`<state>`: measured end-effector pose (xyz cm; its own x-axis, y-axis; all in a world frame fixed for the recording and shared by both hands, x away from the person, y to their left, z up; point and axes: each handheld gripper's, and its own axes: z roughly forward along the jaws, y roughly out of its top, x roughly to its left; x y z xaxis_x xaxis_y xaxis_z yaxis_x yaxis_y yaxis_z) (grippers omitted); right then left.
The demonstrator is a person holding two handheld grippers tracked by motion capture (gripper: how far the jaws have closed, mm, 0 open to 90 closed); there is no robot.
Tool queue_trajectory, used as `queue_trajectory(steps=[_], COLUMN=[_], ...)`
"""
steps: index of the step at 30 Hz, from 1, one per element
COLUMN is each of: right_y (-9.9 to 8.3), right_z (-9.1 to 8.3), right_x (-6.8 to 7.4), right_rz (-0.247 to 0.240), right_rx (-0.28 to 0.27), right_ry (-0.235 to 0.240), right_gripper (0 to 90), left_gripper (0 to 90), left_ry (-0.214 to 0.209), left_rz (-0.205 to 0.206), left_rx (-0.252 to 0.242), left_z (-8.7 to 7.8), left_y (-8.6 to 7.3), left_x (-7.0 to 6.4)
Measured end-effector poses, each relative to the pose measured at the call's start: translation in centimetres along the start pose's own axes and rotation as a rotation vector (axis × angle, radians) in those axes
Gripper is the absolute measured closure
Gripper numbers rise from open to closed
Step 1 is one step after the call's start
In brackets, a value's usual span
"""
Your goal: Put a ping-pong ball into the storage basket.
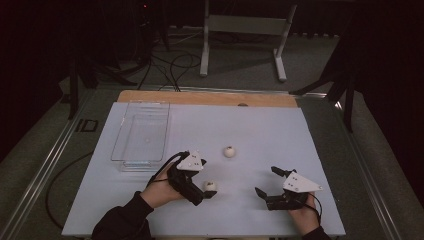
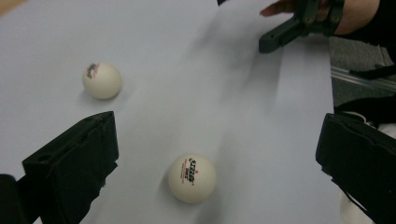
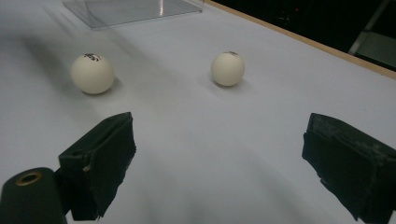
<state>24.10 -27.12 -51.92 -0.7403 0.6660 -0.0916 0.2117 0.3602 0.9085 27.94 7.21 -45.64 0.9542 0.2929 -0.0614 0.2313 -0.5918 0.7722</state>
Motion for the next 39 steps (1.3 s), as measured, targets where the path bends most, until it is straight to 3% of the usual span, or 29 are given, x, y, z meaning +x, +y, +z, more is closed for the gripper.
queue_trajectory(steps=[7,17,27,39], right_y=[0.0,0.0,0.0,0.0], right_z=[0.0,-0.1,-0.1,0.0], right_x=[0.0,0.0,0.0,0.0], right_rz=[-0.001,-0.004,-0.002,0.002], right_rx=[-0.004,-0.007,-0.005,0.0], right_ry=[0.003,0.0,0.003,0.011], right_gripper=[9.3,9.3,9.3,9.3], left_gripper=[0.4,0.5,1.9,15.8], left_ry=[-0.006,-0.013,-0.009,0.003], left_rz=[0.001,-0.026,-0.024,-0.005], left_rx=[0.061,0.113,0.167,0.208], left_z=[1.4,2.9,3.9,4.8], left_y=[-0.6,-1.4,-1.9,-2.6], left_x=[0.2,0.4,0.7,0.9])
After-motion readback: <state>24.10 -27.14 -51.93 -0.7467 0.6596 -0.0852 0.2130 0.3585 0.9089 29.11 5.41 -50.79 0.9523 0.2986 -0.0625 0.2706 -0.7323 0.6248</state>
